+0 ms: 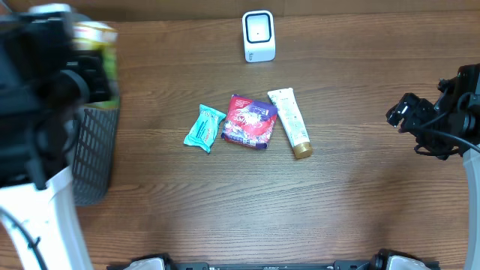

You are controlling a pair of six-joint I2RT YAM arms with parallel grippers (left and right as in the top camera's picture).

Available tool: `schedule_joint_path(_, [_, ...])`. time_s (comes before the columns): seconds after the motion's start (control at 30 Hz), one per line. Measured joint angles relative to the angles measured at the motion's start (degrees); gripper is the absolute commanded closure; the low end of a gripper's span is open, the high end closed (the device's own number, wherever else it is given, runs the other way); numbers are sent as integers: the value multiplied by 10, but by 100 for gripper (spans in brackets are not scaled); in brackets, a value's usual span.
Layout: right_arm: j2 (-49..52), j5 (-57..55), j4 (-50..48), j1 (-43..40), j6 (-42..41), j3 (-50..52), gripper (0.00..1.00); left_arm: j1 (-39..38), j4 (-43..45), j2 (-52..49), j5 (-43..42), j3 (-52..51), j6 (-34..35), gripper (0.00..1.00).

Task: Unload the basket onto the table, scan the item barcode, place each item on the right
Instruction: 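Carry the Pokka pouch out and place it left of the wipes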

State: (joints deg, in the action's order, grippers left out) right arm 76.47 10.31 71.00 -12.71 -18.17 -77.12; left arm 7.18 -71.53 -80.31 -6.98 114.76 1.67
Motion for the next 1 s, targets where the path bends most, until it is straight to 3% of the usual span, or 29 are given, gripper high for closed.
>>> schedule_joint_path(0.2, [0,0,-5,0,0,0,5,-171,-31,-82,-3,-82,35,96])
schedule_joint_path(0.43, [0,0,-5,0,0,0,5,-250,-18,-226,15,-158,73,96])
schedule_joint_path(0.63, [0,0,-5,0,0,0,6,-243,-5,-280,107,-168,122,96])
schedule_joint_path(0.77, [0,0,-5,0,0,0,5,-181,12,-280,168,-177,134,96])
schedule_joint_path(1.0, [0,0,-15,0,0,0,5,-119,175,-283,221,-330,134,96])
